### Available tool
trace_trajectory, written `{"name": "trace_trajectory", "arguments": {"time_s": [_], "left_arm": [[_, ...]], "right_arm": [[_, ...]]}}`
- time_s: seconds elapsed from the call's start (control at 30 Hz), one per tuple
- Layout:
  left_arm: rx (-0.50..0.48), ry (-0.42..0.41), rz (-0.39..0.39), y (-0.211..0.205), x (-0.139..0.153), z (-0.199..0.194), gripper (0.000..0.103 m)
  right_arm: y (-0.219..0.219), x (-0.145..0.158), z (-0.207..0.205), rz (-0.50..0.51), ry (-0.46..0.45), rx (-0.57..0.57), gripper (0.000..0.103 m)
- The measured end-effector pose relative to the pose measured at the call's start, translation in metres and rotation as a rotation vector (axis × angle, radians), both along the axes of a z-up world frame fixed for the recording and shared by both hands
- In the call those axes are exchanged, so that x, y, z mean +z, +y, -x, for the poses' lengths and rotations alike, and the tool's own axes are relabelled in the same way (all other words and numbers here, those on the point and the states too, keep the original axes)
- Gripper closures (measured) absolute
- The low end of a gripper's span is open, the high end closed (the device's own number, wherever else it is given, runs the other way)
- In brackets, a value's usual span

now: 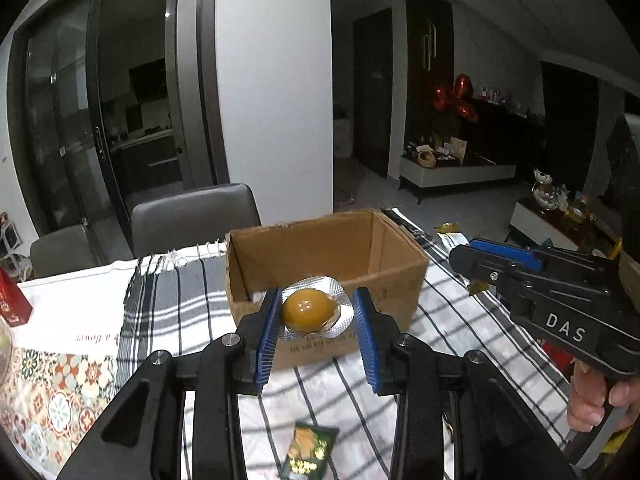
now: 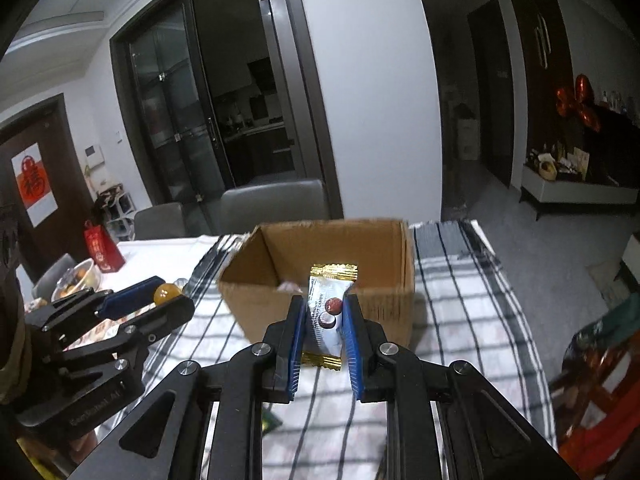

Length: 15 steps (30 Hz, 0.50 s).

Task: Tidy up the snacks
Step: 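Carry the orange candy and white bar over the box and open both tools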

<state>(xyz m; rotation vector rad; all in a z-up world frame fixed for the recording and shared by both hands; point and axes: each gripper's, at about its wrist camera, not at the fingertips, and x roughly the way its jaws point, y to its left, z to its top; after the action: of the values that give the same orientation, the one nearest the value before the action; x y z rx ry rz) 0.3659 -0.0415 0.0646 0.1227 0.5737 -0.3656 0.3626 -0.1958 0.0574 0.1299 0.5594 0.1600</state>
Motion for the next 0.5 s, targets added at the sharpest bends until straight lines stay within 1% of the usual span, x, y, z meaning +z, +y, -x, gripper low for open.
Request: {"name": "trace_trajectory", "arguments": {"time_s": [0.17, 0.3, 0.4, 0.5], "left_arm": [[-0.003, 0.005, 0.002, -0.005, 0.001, -0.032, 0.067], [-0.008, -0.014, -0.024, -0.009, 0.000, -0.051, 0.067], [-0.014, -0.009, -0.044, -0.013, -0.003, -0.067, 0.067], [-0.014, 0.015, -0.040, -0.015, -0.006, -0.087, 0.067]], "right_arm": [[0.001, -0.001, -0.028, 0.017, -0.001, 0.013, 0.083], [0.000, -0.007, -0.053, 0.011, 0.025, 0.020, 0.083], [0.000, -0.009, -0.068, 0.019, 0.034, 0.016, 0.083], [-0.002, -0.014, -0.086, 0.011, 0.065, 0.011, 0.083]]}}
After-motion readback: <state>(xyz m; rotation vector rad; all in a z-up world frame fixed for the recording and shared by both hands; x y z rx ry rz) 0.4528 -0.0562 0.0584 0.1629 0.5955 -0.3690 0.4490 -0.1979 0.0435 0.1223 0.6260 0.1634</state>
